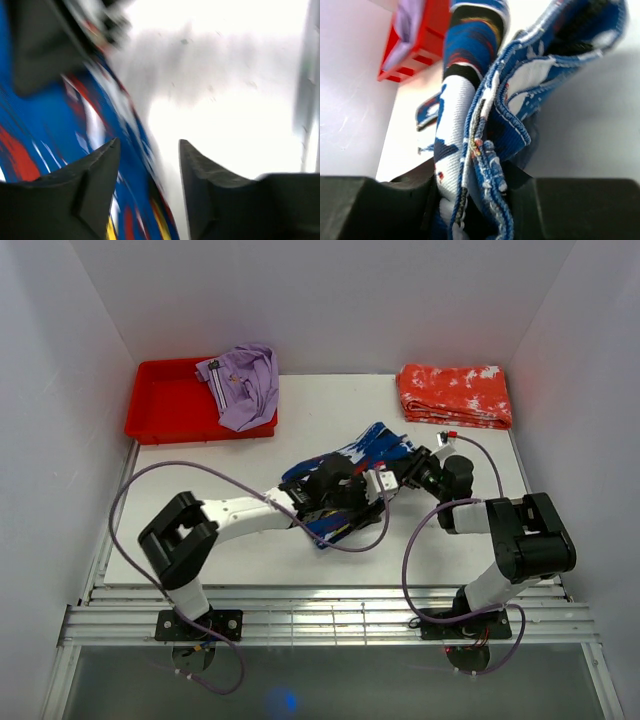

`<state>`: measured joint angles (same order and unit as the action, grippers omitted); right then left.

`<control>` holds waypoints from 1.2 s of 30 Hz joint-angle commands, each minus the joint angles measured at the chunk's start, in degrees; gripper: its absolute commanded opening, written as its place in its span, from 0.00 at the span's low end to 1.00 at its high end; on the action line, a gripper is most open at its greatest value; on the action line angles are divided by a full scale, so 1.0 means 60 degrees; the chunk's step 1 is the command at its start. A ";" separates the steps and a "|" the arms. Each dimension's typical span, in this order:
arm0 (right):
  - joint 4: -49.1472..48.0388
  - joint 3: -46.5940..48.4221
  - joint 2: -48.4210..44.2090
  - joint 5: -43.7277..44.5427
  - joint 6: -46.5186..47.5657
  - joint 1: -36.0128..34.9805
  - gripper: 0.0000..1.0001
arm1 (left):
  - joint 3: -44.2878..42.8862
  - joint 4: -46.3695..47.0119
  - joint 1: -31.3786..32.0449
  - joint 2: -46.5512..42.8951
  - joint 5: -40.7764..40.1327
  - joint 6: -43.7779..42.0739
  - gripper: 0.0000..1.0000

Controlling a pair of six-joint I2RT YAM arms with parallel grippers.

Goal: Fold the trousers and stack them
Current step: Neatly place the folded trousers to the corner

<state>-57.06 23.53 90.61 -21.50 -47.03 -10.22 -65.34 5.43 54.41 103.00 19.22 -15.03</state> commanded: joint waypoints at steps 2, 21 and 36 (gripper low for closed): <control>-0.1391 0.1716 -0.0014 -0.0707 0.0602 0.0209 0.08 | 0.0987 -0.2292 -0.0205 -0.2687 0.0020 0.0394 0.69; 0.3446 0.8819 0.2300 0.0273 0.4175 0.0209 0.08 | 0.2174 -0.4011 -0.1847 -0.5785 -0.0757 0.0674 0.82; 0.2083 1.1985 0.4088 0.0608 0.4833 0.0692 0.08 | 0.2702 -0.4011 -0.1876 -0.6356 -0.0919 0.0556 0.84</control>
<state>-32.12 88.58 116.14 -19.55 -20.99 -7.09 -49.23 -18.15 43.22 66.89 14.28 -11.42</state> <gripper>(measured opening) 0.328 0.830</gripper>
